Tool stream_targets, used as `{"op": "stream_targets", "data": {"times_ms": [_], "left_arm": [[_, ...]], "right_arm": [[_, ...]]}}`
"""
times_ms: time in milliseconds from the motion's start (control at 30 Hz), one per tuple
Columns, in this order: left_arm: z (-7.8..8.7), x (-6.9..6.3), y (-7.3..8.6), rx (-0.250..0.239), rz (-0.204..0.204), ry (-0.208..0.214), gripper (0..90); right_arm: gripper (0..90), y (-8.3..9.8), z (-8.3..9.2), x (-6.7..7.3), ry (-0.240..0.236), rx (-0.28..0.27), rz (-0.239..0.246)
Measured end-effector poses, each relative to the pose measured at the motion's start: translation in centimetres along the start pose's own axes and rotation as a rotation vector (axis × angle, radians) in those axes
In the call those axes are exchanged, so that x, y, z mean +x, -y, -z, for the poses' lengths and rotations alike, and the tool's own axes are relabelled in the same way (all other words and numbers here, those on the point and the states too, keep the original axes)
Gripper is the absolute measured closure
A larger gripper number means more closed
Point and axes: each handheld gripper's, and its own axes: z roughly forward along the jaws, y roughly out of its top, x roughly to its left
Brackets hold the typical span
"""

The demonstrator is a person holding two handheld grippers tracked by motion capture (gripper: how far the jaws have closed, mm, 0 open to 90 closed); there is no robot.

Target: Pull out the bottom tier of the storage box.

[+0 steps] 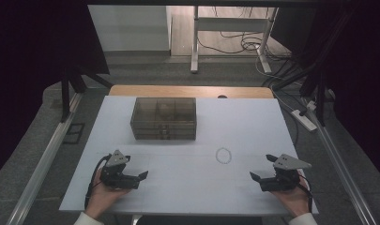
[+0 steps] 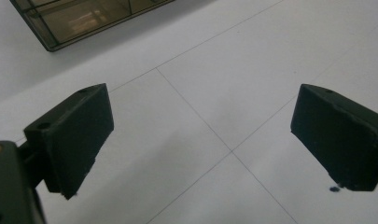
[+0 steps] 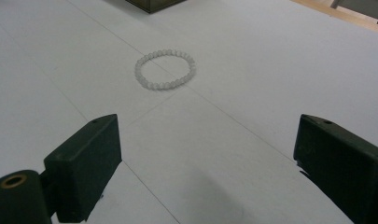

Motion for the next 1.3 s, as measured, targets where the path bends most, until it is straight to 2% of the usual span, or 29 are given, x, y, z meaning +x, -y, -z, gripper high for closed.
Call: {"op": "stream_targets", "data": {"times_ms": [967,1167,1233,1300], "left_arm": [[-0.1,0.2,-0.4,-0.013,-0.017,-0.009,6.5],[0.1,-0.2,-0.6,-0.016,-0.063,-0.033,7.0],[0.1,-0.2,-0.7,-0.018,-0.067,-0.034,7.1],[0.1,-0.4,-0.9,-0.019,-0.091,-0.046,7.4]], "right_arm": [[7.4,0.4,-1.0,-0.3,-0.010,0.025,-0.033],[7.4,0.4,-0.8,-0.3,0.006,0.025,-0.038],[7.5,0.4,-0.7,-0.2,0.010,0.019,-0.041],[7.5,0.4,-0.7,-0.2,0.013,0.024,-0.039]]}}
